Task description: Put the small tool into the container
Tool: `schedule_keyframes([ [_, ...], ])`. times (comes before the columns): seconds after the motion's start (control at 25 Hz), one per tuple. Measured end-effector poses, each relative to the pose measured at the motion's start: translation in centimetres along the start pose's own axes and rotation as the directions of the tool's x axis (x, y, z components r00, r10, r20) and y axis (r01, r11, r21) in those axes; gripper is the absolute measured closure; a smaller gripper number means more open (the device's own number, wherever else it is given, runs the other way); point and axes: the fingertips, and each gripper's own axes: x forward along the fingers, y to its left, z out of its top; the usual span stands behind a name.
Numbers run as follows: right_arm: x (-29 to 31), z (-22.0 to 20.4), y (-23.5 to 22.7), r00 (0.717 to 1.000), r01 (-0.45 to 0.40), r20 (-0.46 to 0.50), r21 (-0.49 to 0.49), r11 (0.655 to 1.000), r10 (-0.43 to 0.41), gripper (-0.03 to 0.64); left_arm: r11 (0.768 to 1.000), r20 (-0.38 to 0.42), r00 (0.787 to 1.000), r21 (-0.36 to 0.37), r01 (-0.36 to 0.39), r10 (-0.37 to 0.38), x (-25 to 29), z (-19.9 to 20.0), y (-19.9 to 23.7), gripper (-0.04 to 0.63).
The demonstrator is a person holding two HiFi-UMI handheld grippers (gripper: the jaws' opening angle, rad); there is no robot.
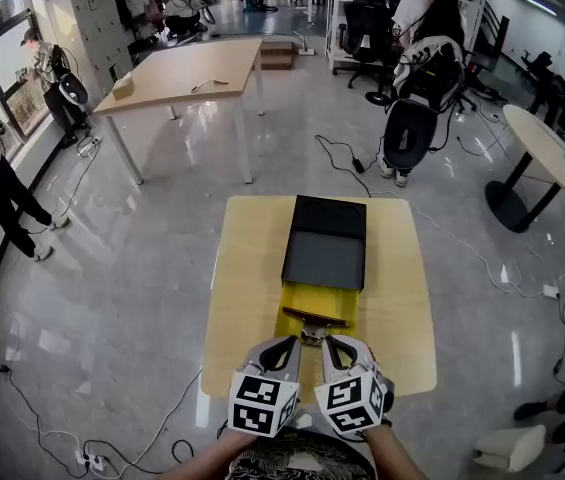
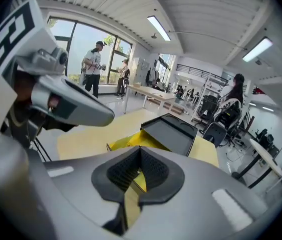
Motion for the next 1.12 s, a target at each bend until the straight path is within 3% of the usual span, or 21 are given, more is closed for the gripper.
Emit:
schedule_keyframes([
  [0.16,-1.1,-0.1,-0.5,0.998,-0.042,0.058,0.117,0.992,0.035,0.611,1.0,0.003,1.0,0.01,0.001,-0.001,0.8,-0.6,-1.3,0.586],
  [0.4,-3.9,-0.6,-0.2,0.988,-0.119,0.125,0.273,0.955,0.088,0.612,1.0,0.009,1.0,0.018,0.001,-0.001,-0.1,-1.1,-3.7,0.586],
  [0.6,-4.8,-1.0,0.1,0.982,-0.156,0.149,0.321,0.934,0.113,0.612,1.0,0.009,1.0,0.022,0.0,0.0,-0.4,-1.6,-4.5,0.586],
  [0.76,-4.9,-3.2,-4.1,0.98,-0.166,0.158,0.331,0.929,0.119,0.612,1.0,0.004,1.0,0.027,-0.002,0.001,3.3,-1.1,-7.5,0.586],
  [0.96,-5.8,-1.7,-0.1,0.981,-0.162,0.161,0.342,0.925,0.113,0.611,0.999,0.008,1.0,0.034,0.004,-0.005,-0.6,-1.8,-5.8,0.586],
  [1.12,-6.4,-1.7,-0.4,0.98,-0.161,0.164,0.345,0.925,0.11,0.611,0.999,0.006,1.0,0.04,0.011,-0.011,-0.7,-1.6,-6.5,0.586],
])
